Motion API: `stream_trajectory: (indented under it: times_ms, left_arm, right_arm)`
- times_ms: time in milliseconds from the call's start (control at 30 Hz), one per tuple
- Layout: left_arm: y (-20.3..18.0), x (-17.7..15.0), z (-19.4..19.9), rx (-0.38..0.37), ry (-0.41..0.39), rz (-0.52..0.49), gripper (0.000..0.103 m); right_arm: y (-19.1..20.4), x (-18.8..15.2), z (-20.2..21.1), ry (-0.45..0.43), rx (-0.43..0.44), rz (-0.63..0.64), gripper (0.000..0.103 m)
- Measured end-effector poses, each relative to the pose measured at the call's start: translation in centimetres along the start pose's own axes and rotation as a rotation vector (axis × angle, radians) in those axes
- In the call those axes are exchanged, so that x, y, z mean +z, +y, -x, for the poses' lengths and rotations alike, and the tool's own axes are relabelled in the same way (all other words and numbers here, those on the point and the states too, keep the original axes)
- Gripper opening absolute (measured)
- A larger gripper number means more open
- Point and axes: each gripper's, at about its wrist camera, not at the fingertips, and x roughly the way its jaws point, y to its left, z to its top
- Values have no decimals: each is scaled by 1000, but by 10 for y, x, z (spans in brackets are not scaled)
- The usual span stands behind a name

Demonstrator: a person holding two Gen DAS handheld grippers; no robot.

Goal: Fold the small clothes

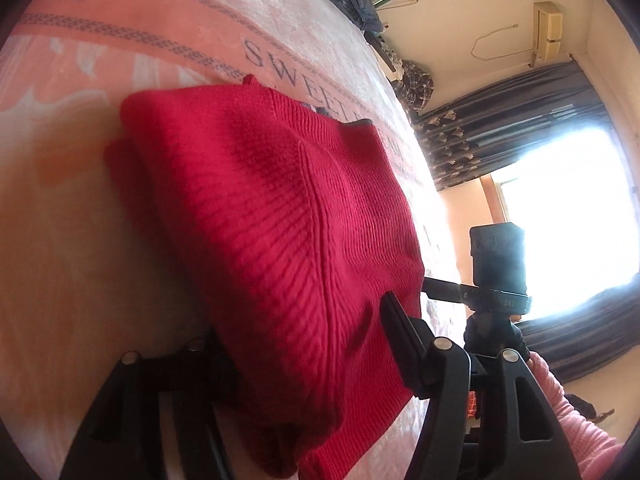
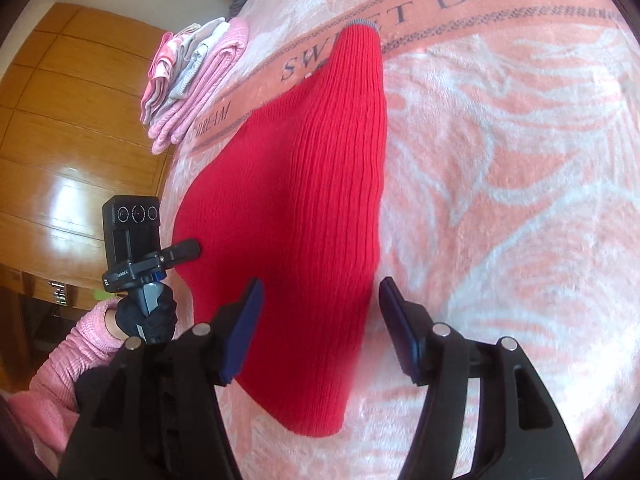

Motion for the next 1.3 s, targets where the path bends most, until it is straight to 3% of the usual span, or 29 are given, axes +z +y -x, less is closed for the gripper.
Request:
stream_trajectory:
  times_ms: [133,267,333,400,467,600,700,833,1100,1200,1300]
  left_arm:
    - [-2,-38,10,35,-37,-6,63]
    - [-5,-50,14,40,-36,-25,63]
    - [-7,-49,8,33,-23,-23,61]
    - [-6,-54,8,41,-8,-27,49]
    - [-3,-56,10,31,15,-10,29]
    - [-7,-50,20,-1,9,15,27]
    - [-15,-48,23,22,9,-40,27]
    - [6,-58,13,80,55,-24,27]
    - [5,-66,15,96,26,-96,33]
    - [-5,-65,17,134,32,-120,40]
    - [-19,-67,19,185,37,-142,57]
  right_arm:
    - [-14,-35,-9,43,59,-33,55]
    - [-18,-55,-14,50,100,-38,48]
    - [-18,-60,-14,57,121,-42,37]
    - [-14,-61,-13,54,124,-24,23]
    - [-8,-62,-10,46,161,-20,18]
    - [9,-59,3,14,228,13,18]
    - [10,-60,-1,30,177,34,18]
    - [-6,-66,-24,77,81,16,18]
    - [-9,-70,-26,51,99,2,21]
    - [-7,-76,-17,36,82,12,29]
    - [5,-80,-8,37,1,47,39]
